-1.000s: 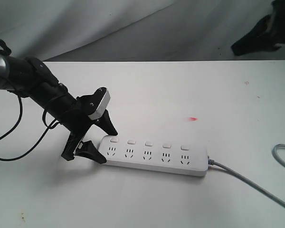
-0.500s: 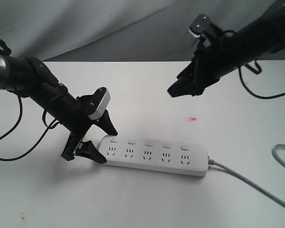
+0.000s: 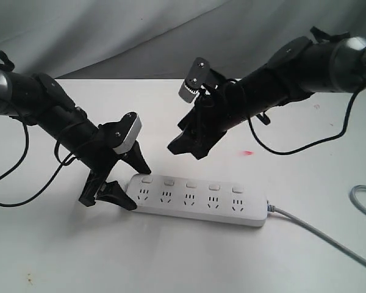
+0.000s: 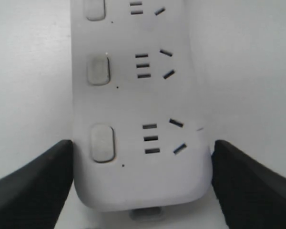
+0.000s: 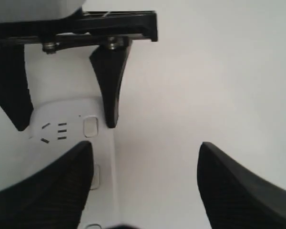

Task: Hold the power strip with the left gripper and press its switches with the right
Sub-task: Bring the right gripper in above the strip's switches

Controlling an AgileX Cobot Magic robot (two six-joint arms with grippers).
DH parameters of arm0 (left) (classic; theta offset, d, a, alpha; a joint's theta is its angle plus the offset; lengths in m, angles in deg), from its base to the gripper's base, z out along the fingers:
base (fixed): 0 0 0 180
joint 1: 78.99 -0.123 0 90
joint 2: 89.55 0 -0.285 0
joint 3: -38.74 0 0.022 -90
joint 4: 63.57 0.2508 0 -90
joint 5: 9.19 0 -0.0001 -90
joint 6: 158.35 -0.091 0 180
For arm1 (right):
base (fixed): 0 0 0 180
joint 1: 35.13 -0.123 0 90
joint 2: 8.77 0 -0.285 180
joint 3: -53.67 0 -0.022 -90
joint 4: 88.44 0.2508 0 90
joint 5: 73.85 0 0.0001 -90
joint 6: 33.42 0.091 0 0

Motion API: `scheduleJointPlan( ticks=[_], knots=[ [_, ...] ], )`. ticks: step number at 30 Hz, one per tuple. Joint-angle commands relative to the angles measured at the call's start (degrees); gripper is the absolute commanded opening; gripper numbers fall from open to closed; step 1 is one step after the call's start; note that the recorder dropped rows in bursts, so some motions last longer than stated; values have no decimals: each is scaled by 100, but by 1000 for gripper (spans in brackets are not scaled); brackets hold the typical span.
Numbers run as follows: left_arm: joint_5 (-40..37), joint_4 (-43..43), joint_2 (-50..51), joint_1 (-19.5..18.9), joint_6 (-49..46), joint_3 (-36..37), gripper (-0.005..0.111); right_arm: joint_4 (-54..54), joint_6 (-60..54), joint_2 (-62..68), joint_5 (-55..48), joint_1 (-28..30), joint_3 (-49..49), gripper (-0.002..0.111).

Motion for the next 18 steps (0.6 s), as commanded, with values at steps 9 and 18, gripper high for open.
scheduleJointPlan(
  ticks=[9,18],
  knots=[
    [28,-125,13,33,-23,-42,34,1100,-1417,634,68,-248,-2,59],
    [28,-125,13,33,-23,-42,34,1180,-1566,773,229,-350,15,59]
  ],
)
